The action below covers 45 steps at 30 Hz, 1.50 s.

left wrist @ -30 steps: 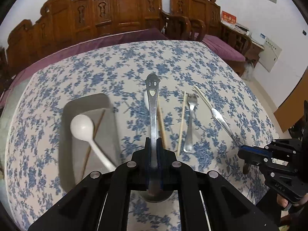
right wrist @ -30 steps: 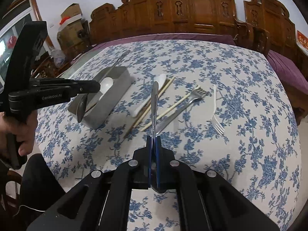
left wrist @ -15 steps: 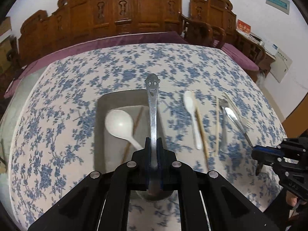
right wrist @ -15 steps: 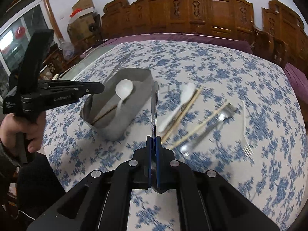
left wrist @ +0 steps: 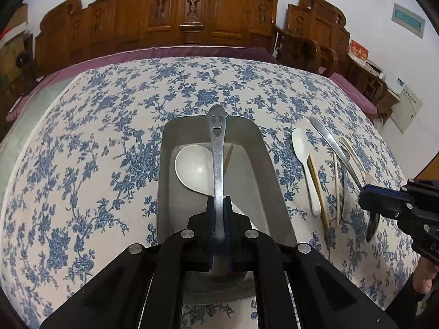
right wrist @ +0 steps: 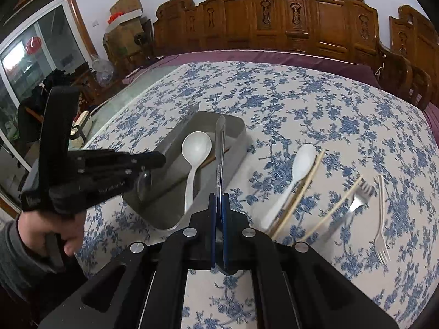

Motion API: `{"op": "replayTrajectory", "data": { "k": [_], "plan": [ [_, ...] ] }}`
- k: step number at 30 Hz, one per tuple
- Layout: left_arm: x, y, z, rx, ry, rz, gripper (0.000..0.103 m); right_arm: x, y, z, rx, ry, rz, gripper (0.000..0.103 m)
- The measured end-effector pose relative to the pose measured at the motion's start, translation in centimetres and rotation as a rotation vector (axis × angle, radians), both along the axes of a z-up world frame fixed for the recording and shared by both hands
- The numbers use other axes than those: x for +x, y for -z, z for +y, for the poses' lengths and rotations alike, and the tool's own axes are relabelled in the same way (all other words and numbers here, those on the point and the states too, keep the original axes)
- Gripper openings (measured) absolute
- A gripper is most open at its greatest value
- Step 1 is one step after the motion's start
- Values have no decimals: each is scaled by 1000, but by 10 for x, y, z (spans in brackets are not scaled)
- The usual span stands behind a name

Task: Organize utensils
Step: 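Carry the smiley-face spoon with the left gripper and the metal utensil with the right over the tray, then lower both utensils into the grey tray and open both grippers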

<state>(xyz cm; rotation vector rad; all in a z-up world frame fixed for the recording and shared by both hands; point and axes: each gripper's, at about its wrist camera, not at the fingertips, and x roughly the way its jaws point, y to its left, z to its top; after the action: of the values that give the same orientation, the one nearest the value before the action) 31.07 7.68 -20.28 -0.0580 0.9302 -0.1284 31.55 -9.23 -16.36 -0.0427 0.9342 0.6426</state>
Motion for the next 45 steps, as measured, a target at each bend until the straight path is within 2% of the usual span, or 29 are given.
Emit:
{"op": "replayTrajectory", "data": {
  "k": [10,16,18,20,30,38,45],
  "plan": [
    [-1,14,14,-35,-7,2,5,8,3,23,-9,-3,10,5],
    [-7,-1,27,-67,-32,-38,7,16,8,43,-14,4,13,5],
    [-11,-9,30,-69,-36,-59,17,17,11,50,-18,5,14,5],
    [-14,-16,33,-53,-42,-85,20,19,14,58,-22,6,18,5],
    [-22,-37,52,29,-79,-152,23,33,26,91,5,32,54,5],
    [-22,-35,66,20,-101,-149,25,43,52,106,-11,46,112,5],
    [-21,-33,66,24,-101,-145,25,40,59,109,-10,28,124,8]
  ]
}}
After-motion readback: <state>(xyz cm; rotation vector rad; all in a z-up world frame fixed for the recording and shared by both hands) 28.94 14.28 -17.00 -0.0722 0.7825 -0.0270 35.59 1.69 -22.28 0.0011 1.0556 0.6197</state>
